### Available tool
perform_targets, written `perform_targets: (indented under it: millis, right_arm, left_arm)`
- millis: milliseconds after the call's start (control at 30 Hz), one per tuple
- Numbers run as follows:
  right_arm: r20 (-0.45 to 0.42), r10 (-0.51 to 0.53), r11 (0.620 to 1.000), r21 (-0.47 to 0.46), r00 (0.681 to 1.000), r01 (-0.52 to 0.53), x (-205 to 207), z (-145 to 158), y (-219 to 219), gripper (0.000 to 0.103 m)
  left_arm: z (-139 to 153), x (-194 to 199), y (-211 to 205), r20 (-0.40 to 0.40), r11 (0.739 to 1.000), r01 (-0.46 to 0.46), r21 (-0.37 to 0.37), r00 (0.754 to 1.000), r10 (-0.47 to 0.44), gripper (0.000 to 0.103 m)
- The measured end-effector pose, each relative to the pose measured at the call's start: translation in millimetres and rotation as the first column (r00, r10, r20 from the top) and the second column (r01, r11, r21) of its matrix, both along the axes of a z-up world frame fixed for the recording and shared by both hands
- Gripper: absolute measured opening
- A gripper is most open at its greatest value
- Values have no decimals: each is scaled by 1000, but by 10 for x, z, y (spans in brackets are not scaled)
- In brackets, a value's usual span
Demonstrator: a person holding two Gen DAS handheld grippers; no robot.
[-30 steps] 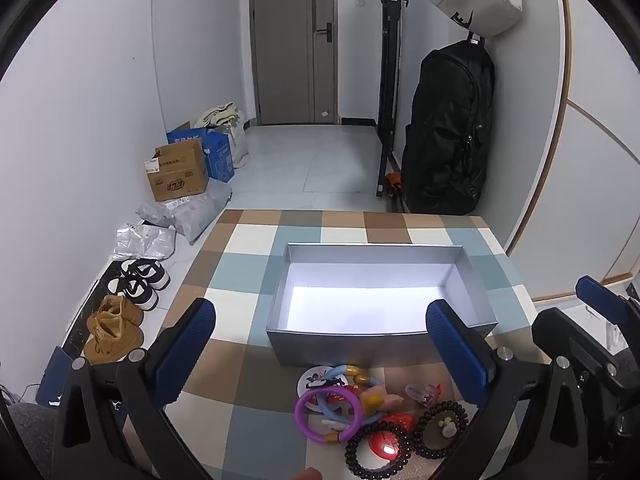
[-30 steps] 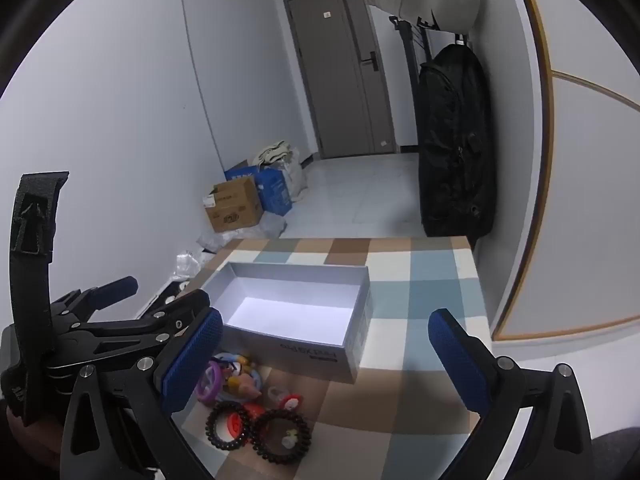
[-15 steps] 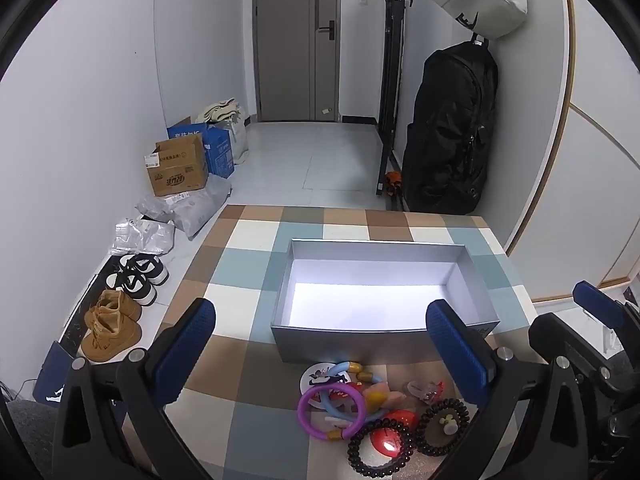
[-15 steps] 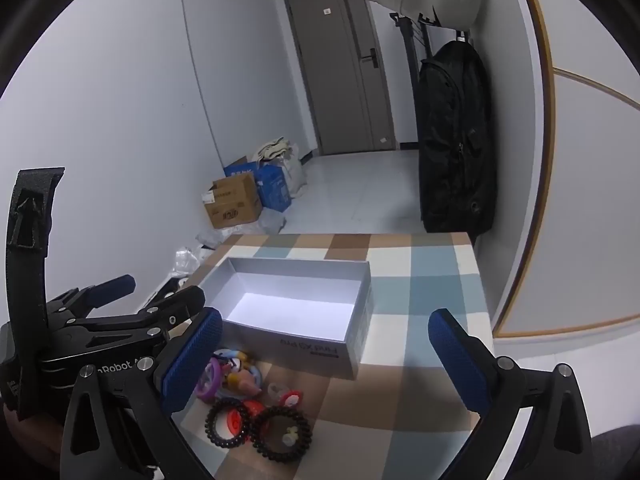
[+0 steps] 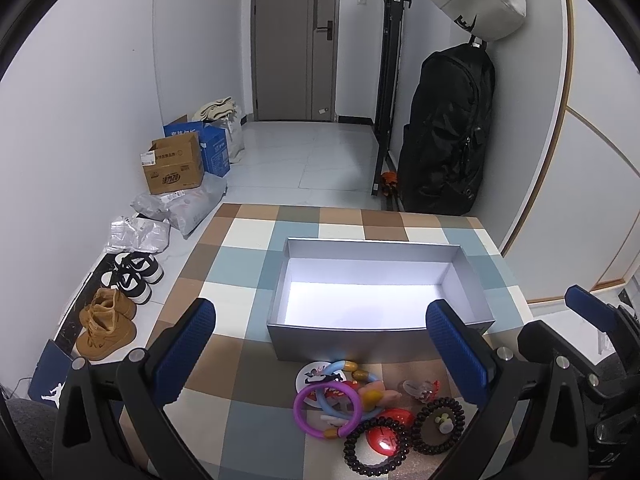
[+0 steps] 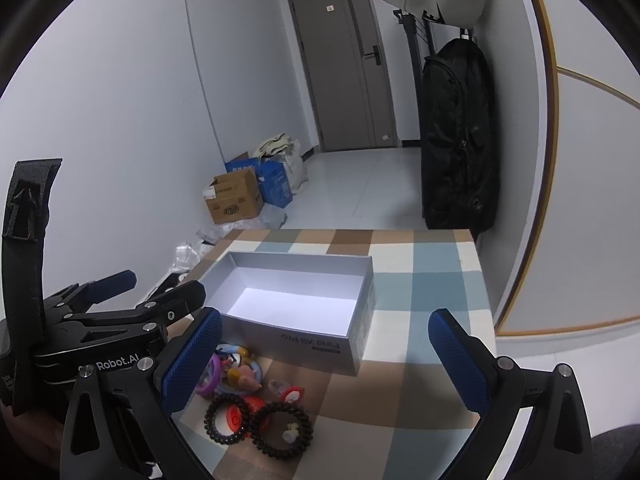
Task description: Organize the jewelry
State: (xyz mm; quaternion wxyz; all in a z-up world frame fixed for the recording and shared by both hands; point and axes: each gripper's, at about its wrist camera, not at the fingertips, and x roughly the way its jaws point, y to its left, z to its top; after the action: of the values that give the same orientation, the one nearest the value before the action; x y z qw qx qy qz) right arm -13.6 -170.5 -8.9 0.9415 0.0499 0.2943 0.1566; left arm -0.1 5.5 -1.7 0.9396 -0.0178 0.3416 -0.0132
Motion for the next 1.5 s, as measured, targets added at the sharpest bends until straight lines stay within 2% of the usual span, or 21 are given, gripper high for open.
perform_targets:
  millis: [1500]
  right_arm:
    - [-3, 1, 1000, 0, 1000, -1, 20, 7, 34, 103]
  left_arm:
    - [-34, -22, 58, -22, 1000, 3, -31, 1000, -3, 102]
